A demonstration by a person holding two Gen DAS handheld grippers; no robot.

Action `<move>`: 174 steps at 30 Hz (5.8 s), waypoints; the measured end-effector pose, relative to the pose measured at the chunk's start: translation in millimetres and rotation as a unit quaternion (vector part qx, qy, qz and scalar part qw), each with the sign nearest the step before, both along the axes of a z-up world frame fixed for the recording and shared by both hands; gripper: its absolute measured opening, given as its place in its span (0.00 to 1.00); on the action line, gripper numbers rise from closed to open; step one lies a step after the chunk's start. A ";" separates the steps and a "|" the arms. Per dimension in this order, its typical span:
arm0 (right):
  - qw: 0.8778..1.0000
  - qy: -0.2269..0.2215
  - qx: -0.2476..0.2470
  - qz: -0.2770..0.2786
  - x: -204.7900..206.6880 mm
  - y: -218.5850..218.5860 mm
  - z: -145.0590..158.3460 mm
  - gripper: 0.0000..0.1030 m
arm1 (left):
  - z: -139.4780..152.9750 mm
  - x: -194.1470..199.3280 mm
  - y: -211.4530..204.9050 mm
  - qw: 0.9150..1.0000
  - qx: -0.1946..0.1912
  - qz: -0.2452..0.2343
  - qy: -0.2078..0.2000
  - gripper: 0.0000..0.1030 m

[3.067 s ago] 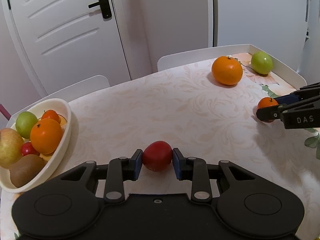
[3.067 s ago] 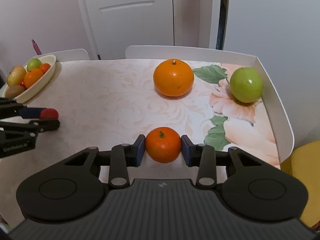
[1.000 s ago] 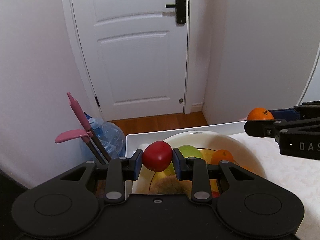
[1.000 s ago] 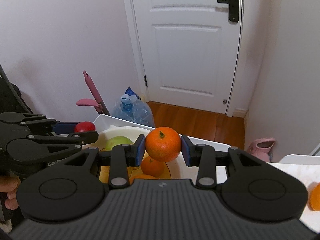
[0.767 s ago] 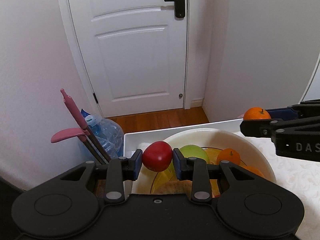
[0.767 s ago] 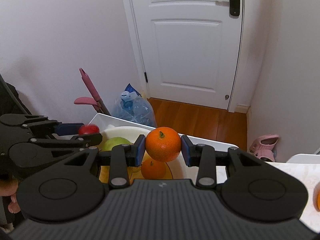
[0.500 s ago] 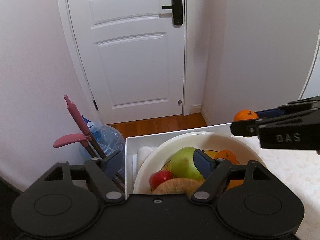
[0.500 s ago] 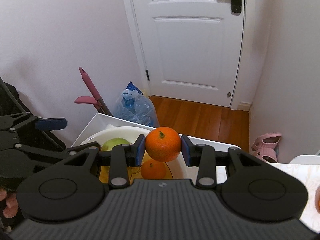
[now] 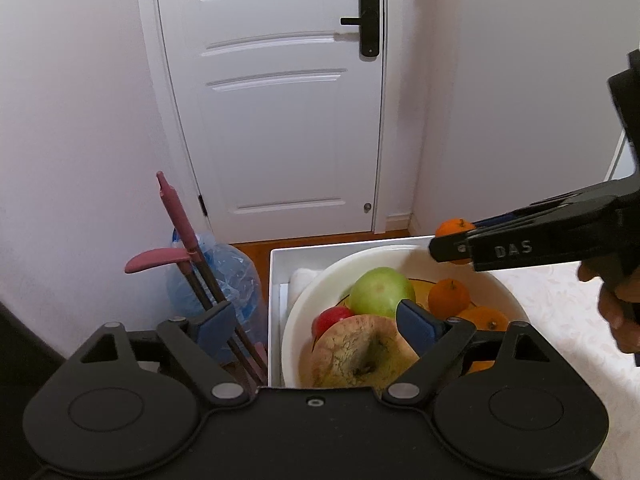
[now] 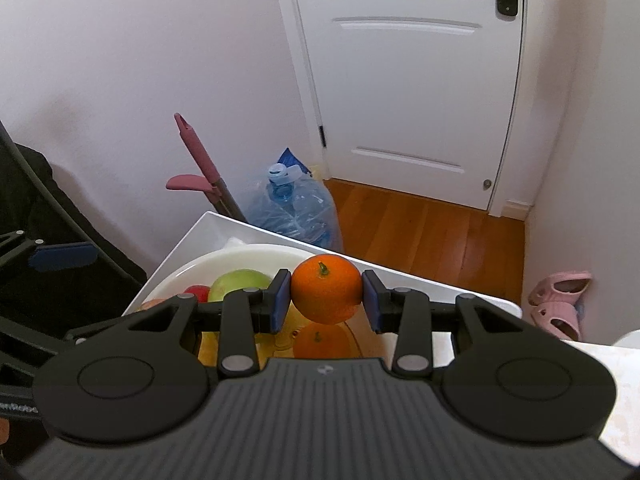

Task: Organize fruits
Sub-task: 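Carry the tomato and mandarin into the duck bowl and open both tools, then move both tools back toward the orange and green apple, then grasp the orange with the left tool while the right tool grasps the green apple, then carry the orange and green apple into the duck bowl and open both tools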

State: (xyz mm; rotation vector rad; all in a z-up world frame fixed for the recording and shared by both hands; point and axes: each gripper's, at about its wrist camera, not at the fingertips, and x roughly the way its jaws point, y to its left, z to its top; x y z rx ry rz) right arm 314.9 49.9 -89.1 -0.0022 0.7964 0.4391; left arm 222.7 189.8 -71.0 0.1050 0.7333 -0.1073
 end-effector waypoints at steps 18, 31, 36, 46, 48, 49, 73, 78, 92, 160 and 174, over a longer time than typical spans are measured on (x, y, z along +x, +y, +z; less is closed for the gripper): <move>0.999 -0.028 0.023 -0.015 -26.8 -7.8 14.3 0.98 | 3.8 -10.1 -1.5 1.000 -0.002 -0.004 -0.003 0.88; 0.997 -0.047 0.016 -0.059 -84.6 -30.3 49.3 0.98 | 27.7 -46.8 -11.8 1.000 -0.006 -0.012 -0.028 0.88; 0.995 -0.059 0.017 -0.076 -115.7 -45.0 60.0 0.98 | 36.7 -69.1 -17.1 0.999 -0.006 -0.013 -0.039 0.88; 0.990 -0.072 0.019 -0.116 -181.9 -87.7 66.9 0.98 | 39.6 -124.0 -43.4 0.999 -0.001 -0.023 -0.041 0.88; 0.989 -0.073 0.024 -0.126 -194.4 -101.1 66.8 0.98 | 39.0 -132.6 -50.5 0.999 0.001 -0.026 -0.039 0.88; 0.989 -0.072 0.026 -0.129 -199.2 -107.9 66.5 0.98 | 39.3 -136.9 -55.6 0.999 0.002 -0.028 -0.038 0.88; 0.978 -0.109 -0.043 -0.174 -252.2 -343.5 59.6 0.98 | 31.6 -153.1 -273.4 0.995 -0.020 -0.089 -0.046 0.89; 0.976 -0.106 -0.046 -0.183 -233.1 -372.1 44.4 0.98 | 14.7 -125.0 -301.0 0.995 -0.018 -0.094 -0.039 0.89; 0.972 -0.067 -0.039 -0.220 -161.2 -388.9 0.6 0.98 | -23.1 -38.1 -356.1 0.982 0.020 -0.181 -0.039 0.89; 0.971 -0.055 -0.067 -0.221 -96.9 -348.4 -11.4 0.68 | -29.5 1.8 -332.1 0.980 0.013 -0.196 -0.028 0.64; 0.986 -0.070 -0.030 -0.151 -113.7 -248.5 54.0 0.68 | 26.4 -30.3 -228.8 0.994 0.002 -0.102 -0.046 0.64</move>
